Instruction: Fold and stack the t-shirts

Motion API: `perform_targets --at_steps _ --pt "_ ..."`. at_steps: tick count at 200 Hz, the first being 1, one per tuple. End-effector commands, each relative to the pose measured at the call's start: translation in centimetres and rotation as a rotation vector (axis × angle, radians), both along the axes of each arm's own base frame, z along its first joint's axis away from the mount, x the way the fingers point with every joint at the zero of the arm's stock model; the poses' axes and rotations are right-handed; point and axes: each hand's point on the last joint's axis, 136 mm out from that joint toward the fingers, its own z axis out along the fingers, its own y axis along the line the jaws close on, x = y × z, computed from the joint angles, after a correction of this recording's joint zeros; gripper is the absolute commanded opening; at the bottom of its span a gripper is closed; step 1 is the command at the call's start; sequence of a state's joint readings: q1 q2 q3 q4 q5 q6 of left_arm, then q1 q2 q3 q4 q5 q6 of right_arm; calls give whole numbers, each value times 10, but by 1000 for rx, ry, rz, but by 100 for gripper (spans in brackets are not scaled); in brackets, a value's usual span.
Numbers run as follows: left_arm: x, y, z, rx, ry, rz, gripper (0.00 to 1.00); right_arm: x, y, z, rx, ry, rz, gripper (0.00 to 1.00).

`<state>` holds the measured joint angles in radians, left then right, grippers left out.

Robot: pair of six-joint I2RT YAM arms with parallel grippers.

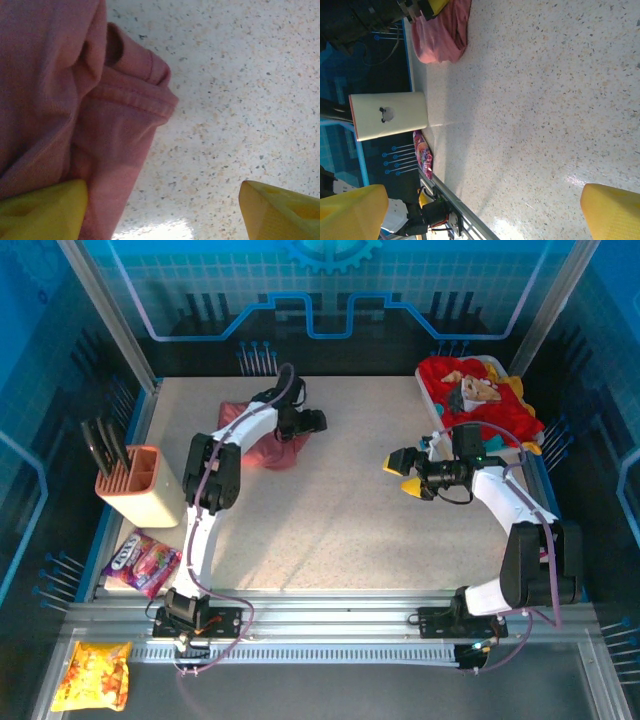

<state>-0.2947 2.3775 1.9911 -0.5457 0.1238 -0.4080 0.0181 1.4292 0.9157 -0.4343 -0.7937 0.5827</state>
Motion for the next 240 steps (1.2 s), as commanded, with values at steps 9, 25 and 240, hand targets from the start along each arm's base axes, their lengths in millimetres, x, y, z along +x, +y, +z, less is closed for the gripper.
perform_targets --at_steps 9,25,240 --pt "-6 22 -16 75 36 -21 80 -4 -2 2 3 1 2 100" --pt "-6 28 -17 78 40 -21 80 -4 -1 1 3 3 3 100" --pt "-7 -53 21 -48 -48 -98 81 -7 0 4 3 -2 14 100"
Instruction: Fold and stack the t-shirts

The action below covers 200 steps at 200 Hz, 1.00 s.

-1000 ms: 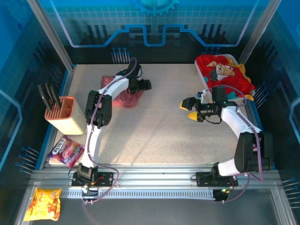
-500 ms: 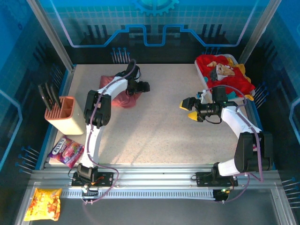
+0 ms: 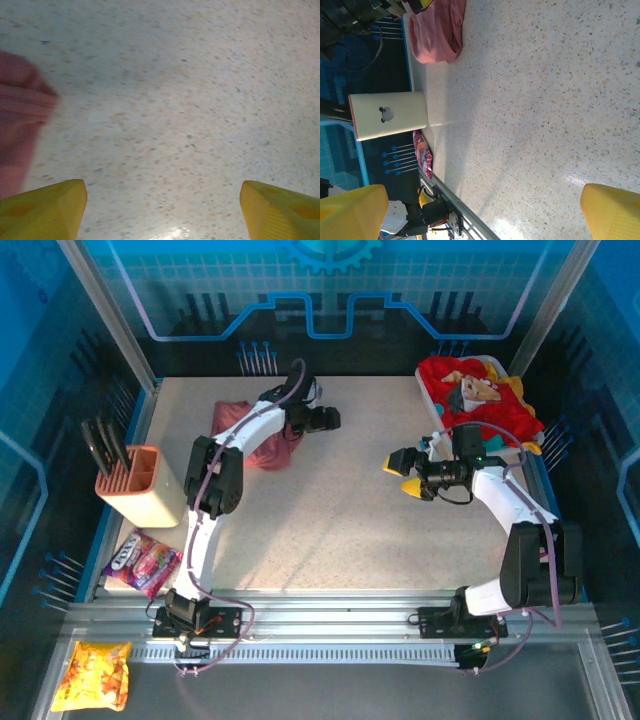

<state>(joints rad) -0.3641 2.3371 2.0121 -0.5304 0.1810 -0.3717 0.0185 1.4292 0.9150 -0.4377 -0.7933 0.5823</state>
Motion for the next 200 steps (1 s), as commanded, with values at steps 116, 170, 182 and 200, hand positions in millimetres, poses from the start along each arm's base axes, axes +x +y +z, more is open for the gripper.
perform_targets --at_steps 116,170,182,200 --pt "-4 74 -64 294 105 127 80 -5 -1 5 9 0 6 100" --pt "4 108 -64 296 105 165 80 -5 0 4 4 4 10 100" --pt "5 115 -66 297 111 174 80 -5 -1 4 1 6 8 100" --pt "5 122 -68 309 105 169 80 -5 0 6 1 3 11 100"
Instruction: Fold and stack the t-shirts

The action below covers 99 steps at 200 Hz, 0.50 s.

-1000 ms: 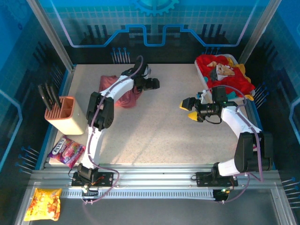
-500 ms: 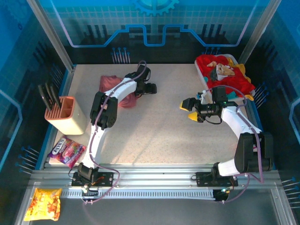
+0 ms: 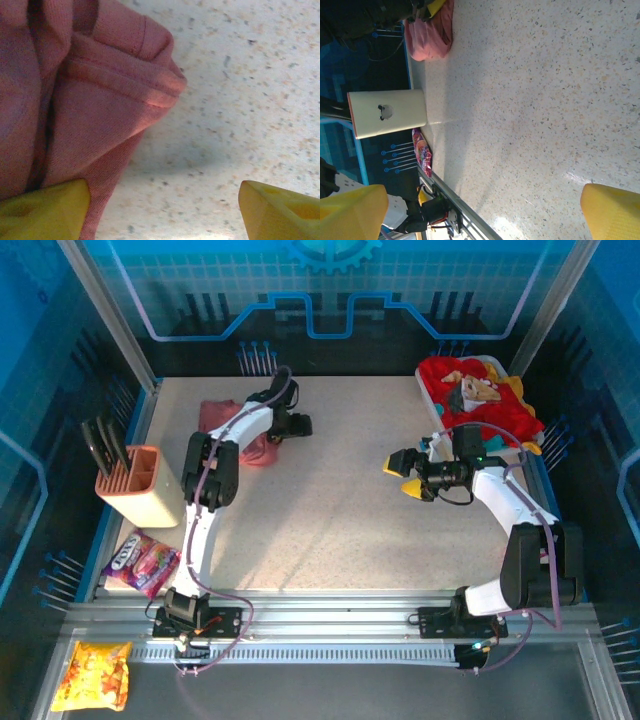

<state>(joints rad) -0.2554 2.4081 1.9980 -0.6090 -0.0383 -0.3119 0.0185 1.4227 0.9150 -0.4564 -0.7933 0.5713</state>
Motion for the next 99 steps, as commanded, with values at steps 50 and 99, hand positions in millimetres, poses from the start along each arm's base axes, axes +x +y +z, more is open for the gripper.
perform_targets --at_steps 50,99 --pt "-12 46 -18 84 46 7 80 -3 0 5 0 4 6 100" --pt "-11 55 -9 67 45 38 80 -4 0 7 -3 -1 8 100"
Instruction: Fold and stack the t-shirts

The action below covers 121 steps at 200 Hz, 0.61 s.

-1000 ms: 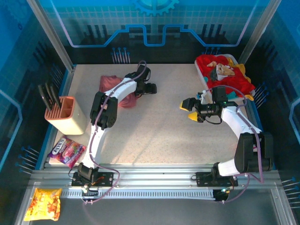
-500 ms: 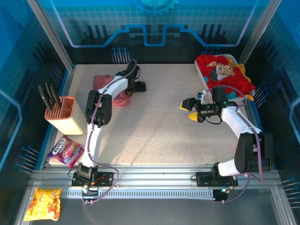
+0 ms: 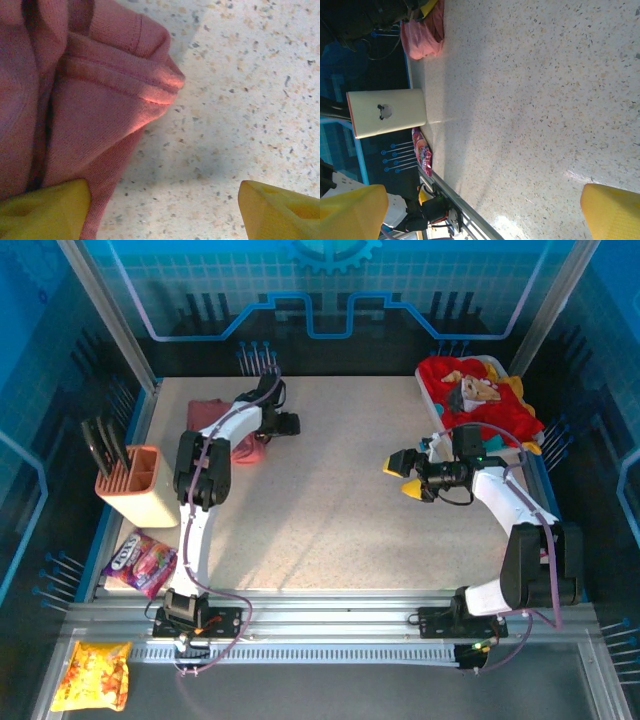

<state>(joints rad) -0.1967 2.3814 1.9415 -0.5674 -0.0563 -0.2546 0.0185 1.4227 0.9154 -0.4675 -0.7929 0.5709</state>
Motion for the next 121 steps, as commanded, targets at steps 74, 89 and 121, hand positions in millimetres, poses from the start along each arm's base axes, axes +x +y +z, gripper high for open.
perform_targets --at_steps 74,89,121 --pt "-9 38 -5 -27 90 94 80 -4 -1 8 -12 -6 10 100" --pt "-8 42 -5 -45 92 108 80 -4 0 9 -10 -2 10 100" --pt "-5 46 0 -43 89 111 80 -3 0 10 -12 -3 10 100"
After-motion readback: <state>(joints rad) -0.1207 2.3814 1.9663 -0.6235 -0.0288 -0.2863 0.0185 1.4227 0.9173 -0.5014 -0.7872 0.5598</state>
